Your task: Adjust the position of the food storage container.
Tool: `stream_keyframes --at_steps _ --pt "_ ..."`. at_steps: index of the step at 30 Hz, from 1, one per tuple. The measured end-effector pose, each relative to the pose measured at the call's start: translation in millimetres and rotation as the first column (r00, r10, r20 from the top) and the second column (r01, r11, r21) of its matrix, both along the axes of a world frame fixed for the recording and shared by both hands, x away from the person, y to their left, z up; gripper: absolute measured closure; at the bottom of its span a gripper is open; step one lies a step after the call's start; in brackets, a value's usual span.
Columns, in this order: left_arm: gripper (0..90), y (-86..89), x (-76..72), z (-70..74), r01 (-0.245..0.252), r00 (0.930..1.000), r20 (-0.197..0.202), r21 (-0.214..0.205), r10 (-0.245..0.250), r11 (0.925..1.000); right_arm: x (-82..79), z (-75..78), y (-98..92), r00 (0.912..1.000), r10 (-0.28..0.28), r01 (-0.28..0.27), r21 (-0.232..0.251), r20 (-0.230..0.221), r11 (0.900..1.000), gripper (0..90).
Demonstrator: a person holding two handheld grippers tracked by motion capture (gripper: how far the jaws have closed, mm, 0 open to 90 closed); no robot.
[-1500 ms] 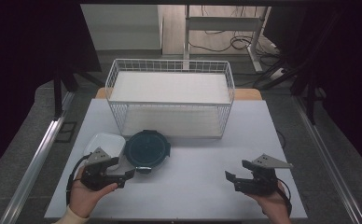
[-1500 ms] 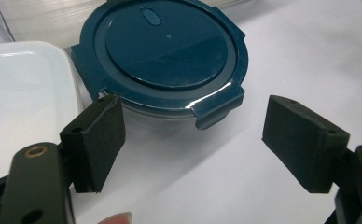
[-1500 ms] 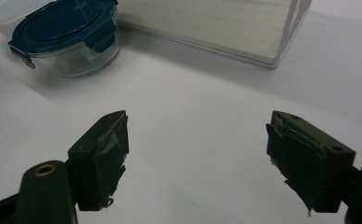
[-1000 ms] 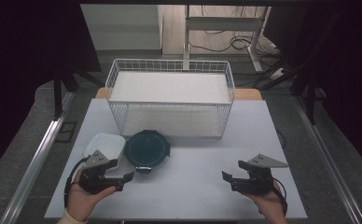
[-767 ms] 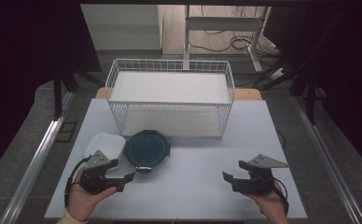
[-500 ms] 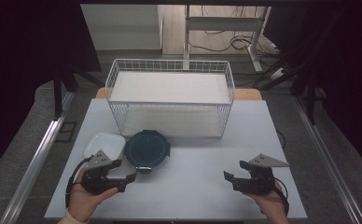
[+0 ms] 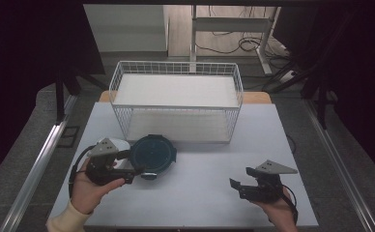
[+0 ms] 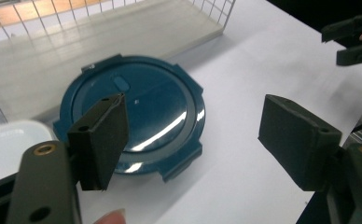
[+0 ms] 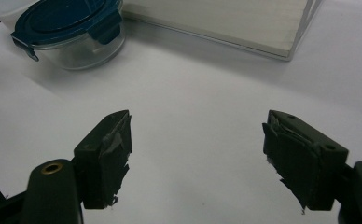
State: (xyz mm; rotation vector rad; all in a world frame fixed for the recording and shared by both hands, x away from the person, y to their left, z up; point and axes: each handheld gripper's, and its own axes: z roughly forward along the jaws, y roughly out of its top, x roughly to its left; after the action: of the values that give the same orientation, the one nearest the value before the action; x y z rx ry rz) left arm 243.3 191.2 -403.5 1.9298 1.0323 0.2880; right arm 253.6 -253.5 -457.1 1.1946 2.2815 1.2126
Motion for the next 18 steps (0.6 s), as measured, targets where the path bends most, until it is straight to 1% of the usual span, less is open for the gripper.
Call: stream_keyframes --at_steps 5,8,9,10,12,15,18 --pt "27.0 3.3 19.8 11.7 -0.019 0.9997 -0.016 -0.004 0.019 0.9998 0.2 -1.4 -1.0 0.9999 -0.008 0.008 -0.003 -0.009 1.0000 23.5" --pt "28.4 4.8 32.0 13.5 -0.043 0.9986 -0.029 0.008 0.044 0.9990 0.0 -0.7 -1.7 1.0000 -0.007 0.007 -0.003 -0.007 1.0000 23.5" --pt "29.6 4.8 32.0 13.5 -0.043 0.9986 -0.029 0.008 0.044 0.9990 0.0 -0.7 -1.7 1.0000 -0.007 0.007 -0.003 -0.007 1.0000 23.5" --pt "31.1 6.8 40.9 12.5 -0.055 0.9977 -0.040 0.015 0.056 0.9984 0.1 -0.3 -2.3 1.0000 -0.006 0.006 -0.002 -0.004 1.0000 23.5" --pt "34.7 8.5 51.1 10.1 -0.063 0.9965 -0.052 0.027 0.065 0.9976 0.6 -1.2 -2.7 0.9999 -0.009 0.009 -0.001 -0.007 1.0000 23.5" --pt "42.8 10.7 66.6 3.4 -0.083 0.9928 -0.084 0.034 0.085 0.9960 1.1 -2.9 -2.5 0.9997 -0.013 0.013 -0.004 -0.018 0.9999 23.5" --pt "49.2 13.9 82.3 -5.7 -0.100 0.9885 -0.108 0.064 0.106 0.9929 0.5 -2.9 -1.4 0.9998 -0.010 0.010 -0.008 -0.017 0.9999 23.5"
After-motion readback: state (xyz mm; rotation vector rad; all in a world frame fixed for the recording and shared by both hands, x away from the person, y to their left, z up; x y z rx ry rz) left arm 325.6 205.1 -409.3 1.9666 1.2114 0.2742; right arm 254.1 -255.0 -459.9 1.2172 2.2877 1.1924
